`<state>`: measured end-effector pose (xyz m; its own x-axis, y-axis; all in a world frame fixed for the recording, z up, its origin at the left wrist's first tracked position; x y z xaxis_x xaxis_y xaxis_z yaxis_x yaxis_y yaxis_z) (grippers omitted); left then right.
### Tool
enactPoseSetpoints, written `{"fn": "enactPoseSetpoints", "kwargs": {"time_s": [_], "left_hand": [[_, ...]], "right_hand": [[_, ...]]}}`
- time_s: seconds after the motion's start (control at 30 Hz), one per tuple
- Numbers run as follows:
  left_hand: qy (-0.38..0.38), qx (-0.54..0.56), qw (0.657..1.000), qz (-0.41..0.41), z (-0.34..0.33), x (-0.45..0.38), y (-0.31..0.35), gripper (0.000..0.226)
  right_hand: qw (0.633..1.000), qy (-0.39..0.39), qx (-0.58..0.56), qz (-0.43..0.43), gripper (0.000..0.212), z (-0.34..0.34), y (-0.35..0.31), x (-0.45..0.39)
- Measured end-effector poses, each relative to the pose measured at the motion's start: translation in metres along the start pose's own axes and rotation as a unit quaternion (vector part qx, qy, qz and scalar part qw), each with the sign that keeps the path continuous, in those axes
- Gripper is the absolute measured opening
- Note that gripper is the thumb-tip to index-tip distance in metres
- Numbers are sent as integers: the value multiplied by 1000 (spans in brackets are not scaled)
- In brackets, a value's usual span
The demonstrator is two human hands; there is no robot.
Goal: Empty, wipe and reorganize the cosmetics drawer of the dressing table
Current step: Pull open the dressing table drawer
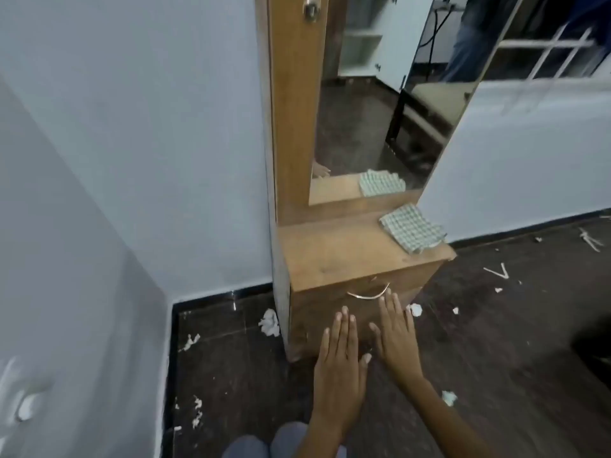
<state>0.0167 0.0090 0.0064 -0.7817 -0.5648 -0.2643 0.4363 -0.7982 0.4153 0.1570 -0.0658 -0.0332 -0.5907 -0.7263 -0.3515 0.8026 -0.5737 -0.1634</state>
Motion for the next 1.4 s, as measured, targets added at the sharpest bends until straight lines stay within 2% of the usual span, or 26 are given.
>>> {"fn": "enactPoseSetpoints", "kwargs": {"time_s": [0.07, 0.27, 0.47, 0.6, 0.8, 0.87, 0.93, 0.97, 1.03, 1.1, 1.13, 1.2, 1.3, 1.4], "left_hand": [[4, 10, 1000, 12, -19, -4, -12, 61], [21, -2, 999, 40, -48, 11, -32, 60], [25, -14, 997, 73, -40, 26, -33, 61], [32, -31, 996, 74, -32, 17, -30, 62], [34, -38, 997, 59, -18, 1, -21, 62], [37, -40, 997, 51, -11, -2, -17, 62], [38, -43, 997, 47, -6, -4, -14, 62], [37, -46, 997, 46, -5, -4, -13, 62], [32, -57, 997, 44, -3, -2, -13, 61], [21, -60, 997, 43, -6, 1, -11, 60], [17, -58, 997, 43, -7, 5, -10, 58], [13, -52, 997, 46, -8, 14, -4, 56], [2, -43, 998, 52, -7, 34, 4, 55], [-8, -45, 997, 55, -4, 48, 9, 52]], "right_hand": [[1000, -15, 6, 21, 58, -23, -2, -14], [999, -4, 34, 6, 55, -66, -9, -25], [999, 10, 48, 21, 51, -54, -9, -27], [999, -12, 44, 24, 61, -41, -8, -27], [999, -24, -3, 25, 49, -22, -5, -20], [998, -52, -7, 40, 45, -8, -4, -6], [996, -79, -41, 12, 40, 14, -3, 9], [996, -68, -59, -18, 35, 28, -4, 16], [995, 18, -85, -43, 24, 58, -11, 26], [986, 126, -112, -7, 20, 79, -23, 26], [981, 154, -113, 16, 20, 82, -27, 23], [985, 129, -109, 36, 28, 75, -29, 10], [996, 12, -79, 49, 51, 52, -25, 4], [998, -19, -31, 49, 59, 46, -26, 17]]}}
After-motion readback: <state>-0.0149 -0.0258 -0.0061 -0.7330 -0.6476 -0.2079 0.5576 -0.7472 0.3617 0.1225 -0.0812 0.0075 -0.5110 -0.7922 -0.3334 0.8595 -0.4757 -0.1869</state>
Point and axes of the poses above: each hand's wrist, its own x-axis away from the middle knuckle, its own z-axis out of the back of the hand, y = z × x, the point moved 2 cm from there along -x, towards the middle knuckle, and after that the axes turned 8 degrees about z, right-handed, at the moved point
